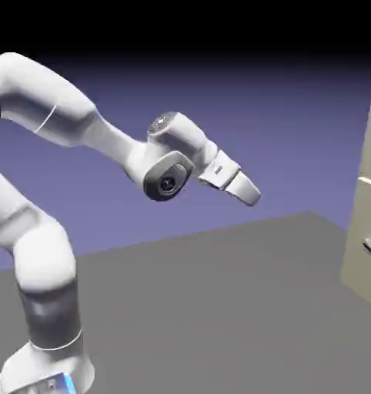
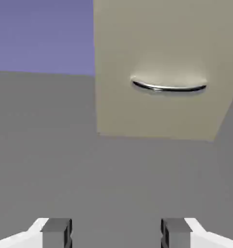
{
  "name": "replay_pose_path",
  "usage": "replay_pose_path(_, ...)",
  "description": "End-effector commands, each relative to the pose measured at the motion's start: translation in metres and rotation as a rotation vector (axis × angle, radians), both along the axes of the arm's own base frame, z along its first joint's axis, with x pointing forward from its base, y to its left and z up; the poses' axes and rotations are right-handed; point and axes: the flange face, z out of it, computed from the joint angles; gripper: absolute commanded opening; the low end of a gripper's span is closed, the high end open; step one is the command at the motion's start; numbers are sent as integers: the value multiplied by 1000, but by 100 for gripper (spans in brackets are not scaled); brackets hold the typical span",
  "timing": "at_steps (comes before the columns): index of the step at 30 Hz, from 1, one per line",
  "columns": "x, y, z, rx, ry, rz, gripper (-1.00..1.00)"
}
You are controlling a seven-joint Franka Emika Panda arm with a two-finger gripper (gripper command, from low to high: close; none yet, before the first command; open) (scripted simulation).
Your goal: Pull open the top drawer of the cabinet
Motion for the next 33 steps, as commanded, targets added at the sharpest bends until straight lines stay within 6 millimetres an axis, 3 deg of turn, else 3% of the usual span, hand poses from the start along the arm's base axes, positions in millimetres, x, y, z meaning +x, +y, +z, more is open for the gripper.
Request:
replay_pose_path(1, 7, -6, 3, 39, 2, -26, 0)
replay_pose_path(9, 60, -57, 12, 334, 17, -239, 0)
replay_pose_path(20, 121, -120, 5, 683, -7, -515, 0)
replay_pose_path(33, 184, -166, 4, 1016, -156, -747, 0)
